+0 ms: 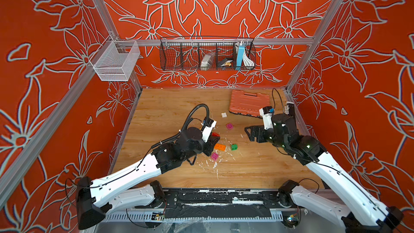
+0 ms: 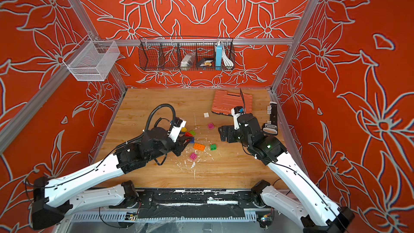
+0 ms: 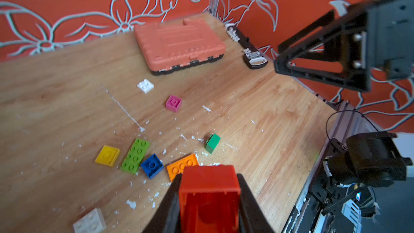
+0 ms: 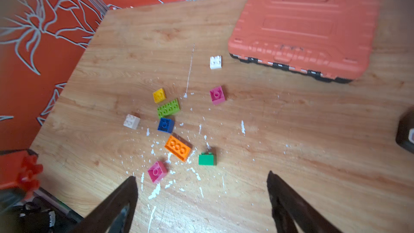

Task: Assemble the letter r with lego
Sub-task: Pick up the lego brick from the center of the board, then assemble the lego brick with the lego brick.

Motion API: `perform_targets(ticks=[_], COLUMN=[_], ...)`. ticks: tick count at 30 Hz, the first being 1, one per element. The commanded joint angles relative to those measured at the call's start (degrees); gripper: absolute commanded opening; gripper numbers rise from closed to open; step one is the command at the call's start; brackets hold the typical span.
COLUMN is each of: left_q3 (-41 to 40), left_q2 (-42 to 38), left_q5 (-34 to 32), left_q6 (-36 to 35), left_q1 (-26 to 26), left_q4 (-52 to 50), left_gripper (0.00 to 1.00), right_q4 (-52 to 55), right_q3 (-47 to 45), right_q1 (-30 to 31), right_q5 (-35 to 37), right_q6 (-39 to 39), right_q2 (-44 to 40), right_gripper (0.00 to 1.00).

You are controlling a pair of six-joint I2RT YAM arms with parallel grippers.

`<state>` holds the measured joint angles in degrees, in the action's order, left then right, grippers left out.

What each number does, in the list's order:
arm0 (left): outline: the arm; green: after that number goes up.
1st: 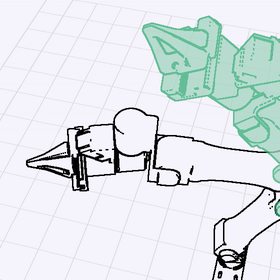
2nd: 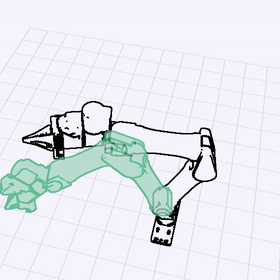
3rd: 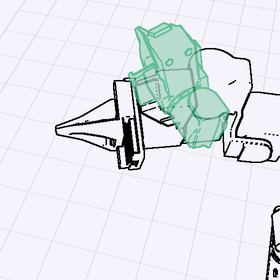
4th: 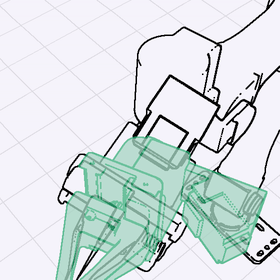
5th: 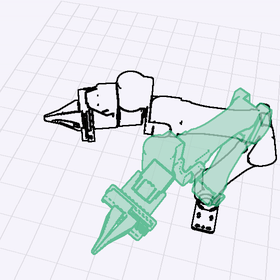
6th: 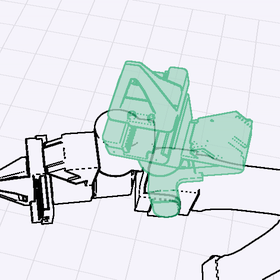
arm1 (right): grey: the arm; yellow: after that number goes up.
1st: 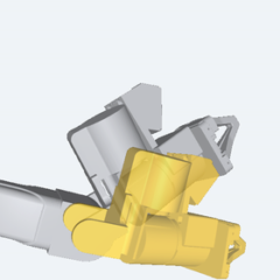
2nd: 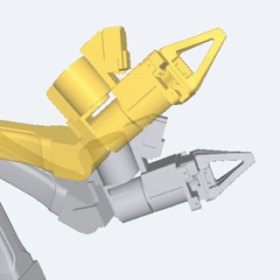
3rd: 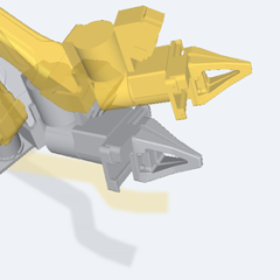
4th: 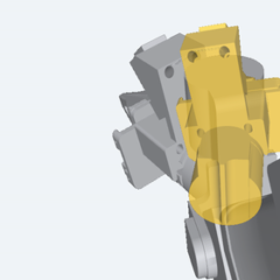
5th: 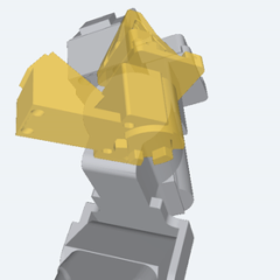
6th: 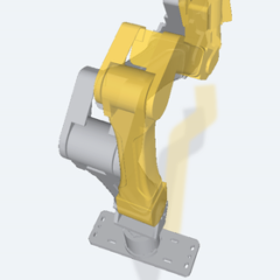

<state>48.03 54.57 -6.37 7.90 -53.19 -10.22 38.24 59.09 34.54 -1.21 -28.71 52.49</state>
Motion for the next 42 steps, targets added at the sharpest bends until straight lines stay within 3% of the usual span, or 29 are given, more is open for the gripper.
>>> perform_targets(ticks=[1, 3, 6, 9, 13, 17, 26, 37, 42], left_q3=[-2.49, -4.31, -4.87, -8.67, -12.76, -11.85, -5.13, -3.66, -3.71], left_q2=[-4.73, -6.75, -8.07, -10.96, -11.47, -8.67, -0.6, -0.16, -0.69], left_q5=[5.94, 10.43, 11.35, 20.3, 35.53, 42.28, 55.79, 57.17, 57.43], left_q6=[-16.12, -23.98, -26.02, -24.89, -20.02, -21.74, -23.15, -23.52, -24.31], left_q1=[0.15, 0.19, 2.09, 6.9, 16.68, 18.97, 19.17, 19.17, 19.15], left_q4=[11.18, 13.79, 15.14, 24.16, 39.04, 46.35, 51.96, 51.34, 50.02], left_gripper=[0.0, 0.0, 0.0, 0.0, 0.0, 0.0, 0.0, 0.0, 0.0], right_q4=[3.47, 3.86, 1.14, -4.75, -11.62, -21.24, -38.32, -42.77, -42.73], right_q3=[3.2, 5.11, 6.9, 6.4, 5.67, 3.75, 0.81, 0.94, 1.9], right_q1=[-0.35, -1.38, -4.75, -7.38, -8.01, -7.55, -3.84, 3.72, 7.73], right_q5=[-2.85, -6.13, -18.29, -30.64, -40.73, -48.36, -52.83, -50.52, -48.77], right_q6=[0.46, -0.3, -2.13, -5.87, -9.56, -15.61, -26.5, -30.33, -30.49], right_q2=[1.11, 2.26, 4.2, 5.03, 5.59, 4.97, 1.92, 3.38, 4.98], right_gripper=[0.95, 0.96, 0.97, 0.96, 0.94, 0.93, 0.92, 0.89, 0.81])
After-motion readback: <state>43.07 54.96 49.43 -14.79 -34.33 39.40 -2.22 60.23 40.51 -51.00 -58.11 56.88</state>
